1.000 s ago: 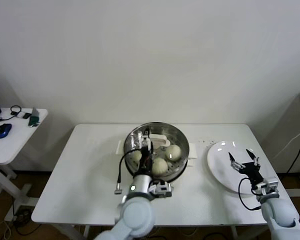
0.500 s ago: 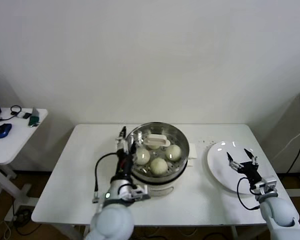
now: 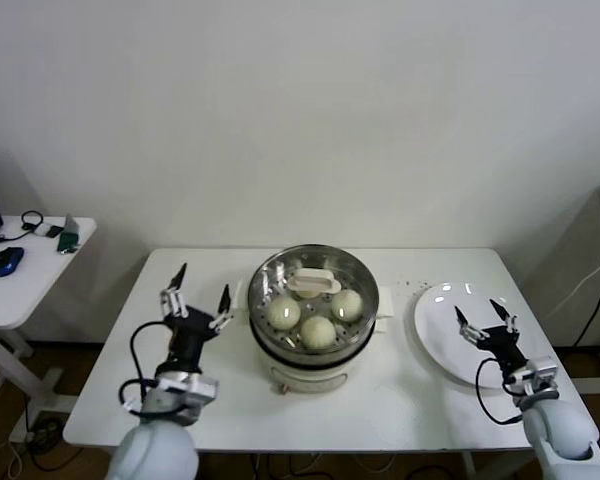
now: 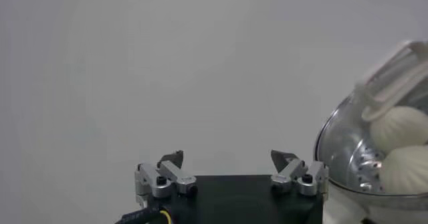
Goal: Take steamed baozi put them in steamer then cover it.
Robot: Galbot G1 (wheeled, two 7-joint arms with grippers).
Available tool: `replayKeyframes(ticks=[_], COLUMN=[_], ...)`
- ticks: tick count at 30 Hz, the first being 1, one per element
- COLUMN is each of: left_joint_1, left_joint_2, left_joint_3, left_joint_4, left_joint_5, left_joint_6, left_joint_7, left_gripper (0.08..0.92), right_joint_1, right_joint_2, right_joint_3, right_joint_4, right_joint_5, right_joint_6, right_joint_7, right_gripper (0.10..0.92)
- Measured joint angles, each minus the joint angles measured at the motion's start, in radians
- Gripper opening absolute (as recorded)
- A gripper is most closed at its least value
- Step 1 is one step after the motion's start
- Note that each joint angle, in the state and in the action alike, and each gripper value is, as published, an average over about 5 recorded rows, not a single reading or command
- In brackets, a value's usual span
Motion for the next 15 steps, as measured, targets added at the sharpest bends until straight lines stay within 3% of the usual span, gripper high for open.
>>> replayKeyframes(ticks=[7, 15], left_joint_1=[0.092, 0.138], left_joint_2=[-0.06, -0.115], left_joint_3=[-0.132, -0.215], left_joint_4=[0.045, 0.12], left_joint_5=[-0.244, -0.408], left_joint_6=[-0.189, -0.314], left_joint_7=[-0.023, -0.03], left_gripper=[0.823, 0.823], right_joint_1=[-0.014, -0.039], right_joint_2=[0.011, 0.03], right_joint_3=[0.008, 0.019], right_joint_4=[0.011, 0.029], right_joint_5=[0.012, 0.031], right_joint_6=[0.015, 0.033], right_joint_7=[-0.011, -0.027], right_gripper=[0.823, 0.823])
